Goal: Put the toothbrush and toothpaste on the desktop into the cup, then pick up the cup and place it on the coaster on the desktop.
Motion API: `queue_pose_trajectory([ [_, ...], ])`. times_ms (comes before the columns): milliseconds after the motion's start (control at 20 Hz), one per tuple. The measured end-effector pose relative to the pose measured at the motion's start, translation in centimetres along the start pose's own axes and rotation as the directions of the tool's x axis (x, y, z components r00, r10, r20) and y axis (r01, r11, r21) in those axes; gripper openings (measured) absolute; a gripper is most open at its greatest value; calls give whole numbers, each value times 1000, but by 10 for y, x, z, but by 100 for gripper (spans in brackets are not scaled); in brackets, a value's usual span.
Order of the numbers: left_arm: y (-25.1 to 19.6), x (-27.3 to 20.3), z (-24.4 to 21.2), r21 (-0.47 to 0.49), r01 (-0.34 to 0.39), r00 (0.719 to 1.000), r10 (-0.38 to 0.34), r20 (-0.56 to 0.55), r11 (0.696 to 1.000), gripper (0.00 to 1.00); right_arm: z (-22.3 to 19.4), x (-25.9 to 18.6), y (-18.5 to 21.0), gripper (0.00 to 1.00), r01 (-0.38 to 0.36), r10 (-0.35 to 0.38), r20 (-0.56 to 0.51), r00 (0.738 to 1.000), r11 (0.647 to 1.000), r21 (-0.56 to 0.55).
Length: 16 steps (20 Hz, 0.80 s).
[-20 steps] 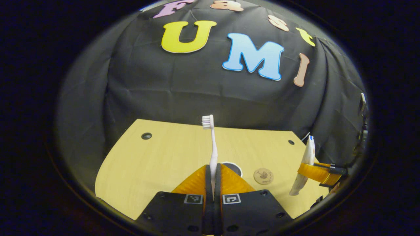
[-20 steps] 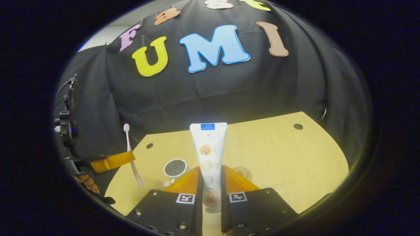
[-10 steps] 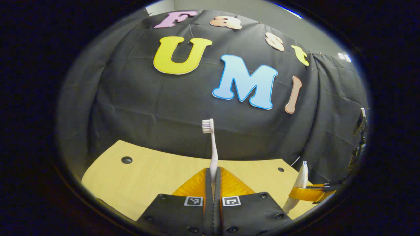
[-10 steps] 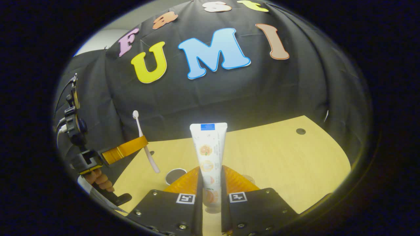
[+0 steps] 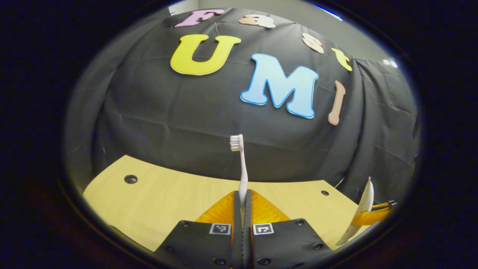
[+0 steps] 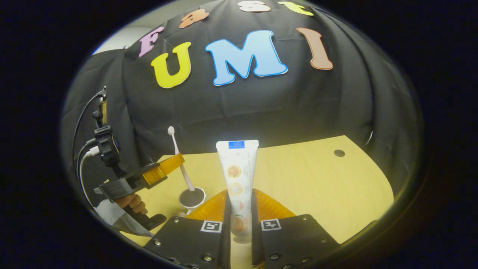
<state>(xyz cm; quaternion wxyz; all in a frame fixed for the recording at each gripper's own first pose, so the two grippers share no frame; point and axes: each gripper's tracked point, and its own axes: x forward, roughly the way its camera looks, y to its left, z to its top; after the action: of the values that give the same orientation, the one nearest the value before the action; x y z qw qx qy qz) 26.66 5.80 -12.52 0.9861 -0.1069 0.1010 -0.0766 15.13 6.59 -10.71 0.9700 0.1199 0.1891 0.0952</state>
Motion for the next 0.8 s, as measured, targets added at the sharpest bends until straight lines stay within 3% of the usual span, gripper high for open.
queue_pose_trajectory([
  [250, -5, 0, -27, 58, 4, 1000, -4, -13, 998, 7, -3, 2, 3, 23, -11, 11, -20, 1000, 1000, -6],
  [650, -4, -6, -49, 40, 8, 998, -5, -65, 999, 13, -11, 0, 11, 23, -32, 31, -54, 998, 999, -17],
  [700, -8, -9, -52, 29, 21, 997, -19, -73, 999, 19, -10, 0, 12, 19, -36, 35, -57, 998, 999, -16],
  [750, -8, -12, -53, 23, 25, 996, -23, -82, 999, 31, -11, 0, 14, 23, -41, 40, -59, 997, 999, -15],
  [800, -7, -13, -54, 19, 25, 996, -23, -89, 1000, 36, -11, -1, 17, 23, -47, 46, -60, 997, 999, -15],
])
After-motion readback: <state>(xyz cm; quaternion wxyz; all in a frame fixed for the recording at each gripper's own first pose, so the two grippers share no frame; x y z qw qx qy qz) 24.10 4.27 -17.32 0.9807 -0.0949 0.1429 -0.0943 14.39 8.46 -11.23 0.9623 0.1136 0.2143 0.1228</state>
